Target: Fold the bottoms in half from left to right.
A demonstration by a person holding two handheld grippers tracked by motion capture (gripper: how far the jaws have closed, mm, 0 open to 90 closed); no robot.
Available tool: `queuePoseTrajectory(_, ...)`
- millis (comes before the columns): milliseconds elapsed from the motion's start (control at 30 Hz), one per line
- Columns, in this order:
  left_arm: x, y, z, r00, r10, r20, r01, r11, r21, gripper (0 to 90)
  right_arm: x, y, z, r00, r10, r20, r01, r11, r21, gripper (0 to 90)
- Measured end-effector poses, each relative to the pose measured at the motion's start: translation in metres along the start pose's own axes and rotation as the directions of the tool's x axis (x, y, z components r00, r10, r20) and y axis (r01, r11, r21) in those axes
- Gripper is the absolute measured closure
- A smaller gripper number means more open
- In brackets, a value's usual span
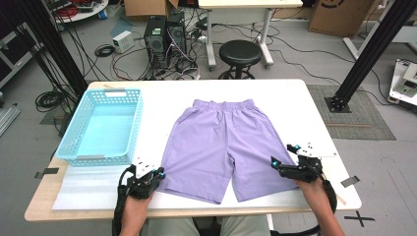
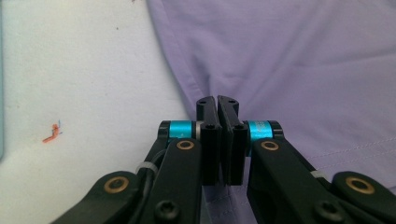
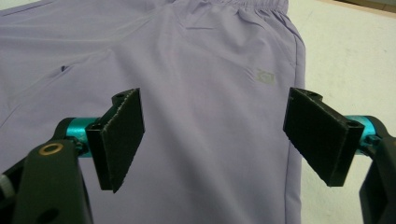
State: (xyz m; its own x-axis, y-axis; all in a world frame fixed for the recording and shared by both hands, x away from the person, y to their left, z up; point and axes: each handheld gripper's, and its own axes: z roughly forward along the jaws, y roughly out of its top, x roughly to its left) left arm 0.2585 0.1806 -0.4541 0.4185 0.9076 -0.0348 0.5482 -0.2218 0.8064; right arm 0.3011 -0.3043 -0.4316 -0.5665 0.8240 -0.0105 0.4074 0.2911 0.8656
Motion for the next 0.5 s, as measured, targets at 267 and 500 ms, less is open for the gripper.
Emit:
queuePoseTrajectory(267, -0.0004, 0.0003, -0.0093, 0.9995, -0.031, -0.004, 0.031, 0.9994, -0.016, 55.1, 0.0005, 0.0005, -0.0016, 1.0, 0.003, -0.001, -0.003, 1.0, 0.002, 20.8)
queuePoseTrajectory(500, 0.0008, -0.0024, -0.0062, 0.9994, -0.007, -0.035, 0.008, 0.9995, 0.031, 62.7, 0.001, 0.0001, -0.0015, 1.0, 0.0, -0.004, 0.0, 1.0, 0.005, 20.9)
